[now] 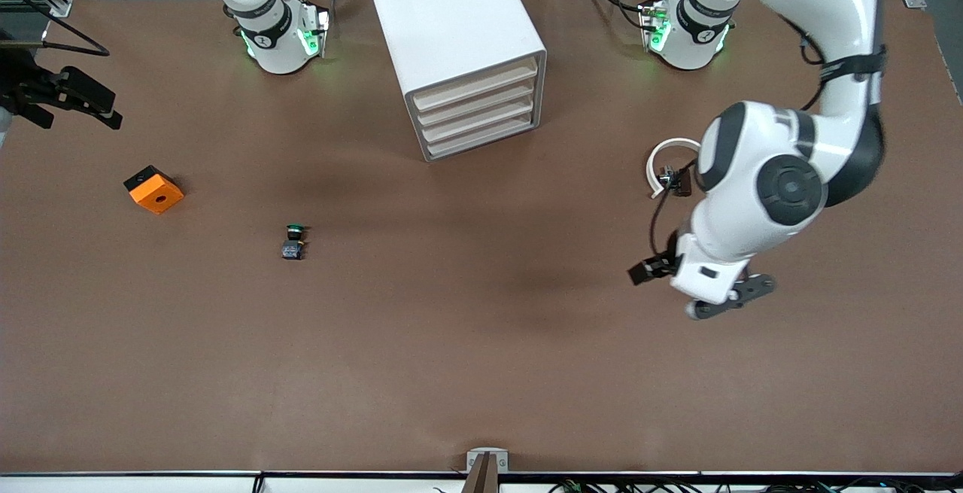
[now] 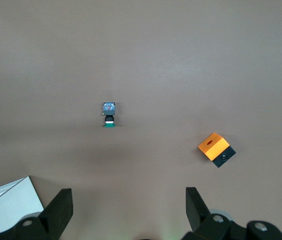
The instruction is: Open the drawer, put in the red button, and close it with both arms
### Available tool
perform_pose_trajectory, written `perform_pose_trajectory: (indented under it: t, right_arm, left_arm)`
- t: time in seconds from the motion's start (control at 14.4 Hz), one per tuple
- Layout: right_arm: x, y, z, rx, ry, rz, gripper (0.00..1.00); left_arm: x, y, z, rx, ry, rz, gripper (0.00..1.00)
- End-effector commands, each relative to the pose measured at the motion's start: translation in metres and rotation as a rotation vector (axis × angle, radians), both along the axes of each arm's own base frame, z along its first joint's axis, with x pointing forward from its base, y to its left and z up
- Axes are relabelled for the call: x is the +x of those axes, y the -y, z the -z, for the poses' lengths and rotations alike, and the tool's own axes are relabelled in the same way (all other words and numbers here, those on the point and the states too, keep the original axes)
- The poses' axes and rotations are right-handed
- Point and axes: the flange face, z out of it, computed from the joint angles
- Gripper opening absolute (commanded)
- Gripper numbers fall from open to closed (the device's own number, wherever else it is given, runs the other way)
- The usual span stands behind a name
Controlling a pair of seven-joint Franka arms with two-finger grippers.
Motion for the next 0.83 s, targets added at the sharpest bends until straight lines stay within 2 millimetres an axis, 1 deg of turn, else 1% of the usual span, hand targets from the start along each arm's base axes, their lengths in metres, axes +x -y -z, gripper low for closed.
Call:
perform_pose_trajectory:
  t: [0.0,0.07,0.14,0.21,0.28,0.35,0.42,0.56,0.62,0.76]
  right_arm:
    - [0.001,-0.001,-0.005,-0.011,0.003,-0.008,1.00]
    - [0.001,-0.001,-0.005,-0.011,0.003,-0.008,1.00]
    - [0.001,-0.001,-0.005,-0.011,0.003,-0.008,1.00]
    - [0.001,-0.002,-0.007,-0.012,0.006,-0.008,1.00]
    - [0.001,-0.001,-0.008,-0.013,0.009,-0.008,1.00]
    - [0.001,-0.001,-0.008,-0.013,0.009,-0.010,1.00]
    - [0.001,-0.001,-0.008,-0.013,0.009,-0.010,1.00]
    - [0.001,-0.001,-0.008,-0.013,0.009,-0.010,1.00]
    - [0.001,-0.001,-0.008,-0.013,0.009,-0.010,1.00]
    - [0.001,-0.001,-0.008,-0.013,0.009,-0.010,1.00]
  left_arm:
    - [-0.012,-0.038,-0.045,0.038,-0.008,0.001,1.00]
    - [-0.016,-0.057,-0.066,0.028,0.002,0.018,1.00]
    - [-0.021,-0.069,-0.080,0.023,-0.005,0.055,1.00]
    - [-0.028,-0.074,-0.092,0.019,-0.016,0.092,1.00]
    - [-0.036,-0.087,-0.109,0.014,-0.017,0.103,1.00]
    - [-0.042,-0.097,-0.121,0.008,-0.018,0.115,1.00]
    - [-0.053,-0.102,-0.134,0.002,-0.031,0.144,1.00]
    - [-0.068,-0.109,-0.155,-0.010,-0.035,0.196,1.00]
    - [-0.073,-0.121,-0.162,-0.018,-0.036,0.198,1.00]
    - [-0.090,-0.129,-0.171,-0.032,-0.039,0.211,1.00]
